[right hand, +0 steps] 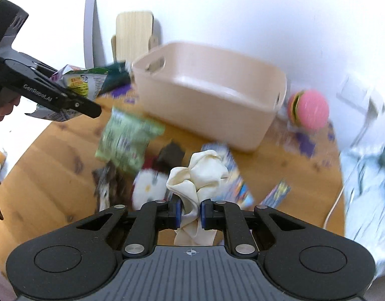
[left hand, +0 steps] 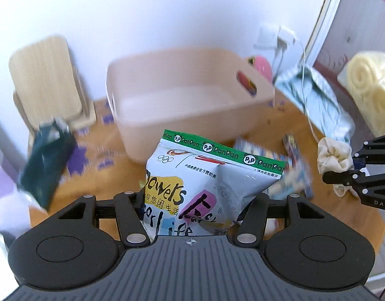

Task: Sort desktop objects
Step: 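Carry both items over the beige basket and open both grippers to drop them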

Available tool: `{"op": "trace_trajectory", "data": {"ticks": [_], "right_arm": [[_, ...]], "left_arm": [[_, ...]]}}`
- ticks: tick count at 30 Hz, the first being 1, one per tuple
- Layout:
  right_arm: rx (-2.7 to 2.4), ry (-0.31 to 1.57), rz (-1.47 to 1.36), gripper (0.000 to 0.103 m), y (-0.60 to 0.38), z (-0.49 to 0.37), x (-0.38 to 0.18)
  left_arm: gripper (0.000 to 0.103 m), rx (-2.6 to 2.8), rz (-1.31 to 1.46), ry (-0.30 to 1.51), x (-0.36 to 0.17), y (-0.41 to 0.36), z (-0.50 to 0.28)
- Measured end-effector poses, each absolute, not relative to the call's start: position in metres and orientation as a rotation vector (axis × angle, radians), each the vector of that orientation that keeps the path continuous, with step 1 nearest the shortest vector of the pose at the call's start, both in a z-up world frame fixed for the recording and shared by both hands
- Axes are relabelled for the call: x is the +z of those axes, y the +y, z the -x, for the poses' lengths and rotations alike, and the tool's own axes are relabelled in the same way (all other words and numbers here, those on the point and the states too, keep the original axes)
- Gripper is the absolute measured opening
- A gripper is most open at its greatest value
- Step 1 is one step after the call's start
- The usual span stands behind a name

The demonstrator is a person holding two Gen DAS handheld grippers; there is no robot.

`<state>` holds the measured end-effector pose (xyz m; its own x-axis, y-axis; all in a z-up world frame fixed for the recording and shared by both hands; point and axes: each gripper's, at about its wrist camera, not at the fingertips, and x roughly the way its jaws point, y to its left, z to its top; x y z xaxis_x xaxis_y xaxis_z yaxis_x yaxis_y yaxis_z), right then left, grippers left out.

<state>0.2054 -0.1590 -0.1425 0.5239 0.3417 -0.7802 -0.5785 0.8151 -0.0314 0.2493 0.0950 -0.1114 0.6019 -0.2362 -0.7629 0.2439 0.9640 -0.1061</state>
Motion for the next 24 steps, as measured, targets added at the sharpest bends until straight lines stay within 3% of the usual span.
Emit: {"op": "trace_trajectory", "data": {"ticks": [13,24], "right_arm": [[0.549,0.694,0.345,0.014,-0.146,-0.286,-0.101],[0.495,0.644,0.309,0.015,-0.131,-0.376,-0.105]], "left_arm": [[0.058,-0.261,-0.025,0.749,-0.069,0.094,-0.330],[0.058,-0.167,-0.004,0.791,-0.098,0.079,-0.412]]}}
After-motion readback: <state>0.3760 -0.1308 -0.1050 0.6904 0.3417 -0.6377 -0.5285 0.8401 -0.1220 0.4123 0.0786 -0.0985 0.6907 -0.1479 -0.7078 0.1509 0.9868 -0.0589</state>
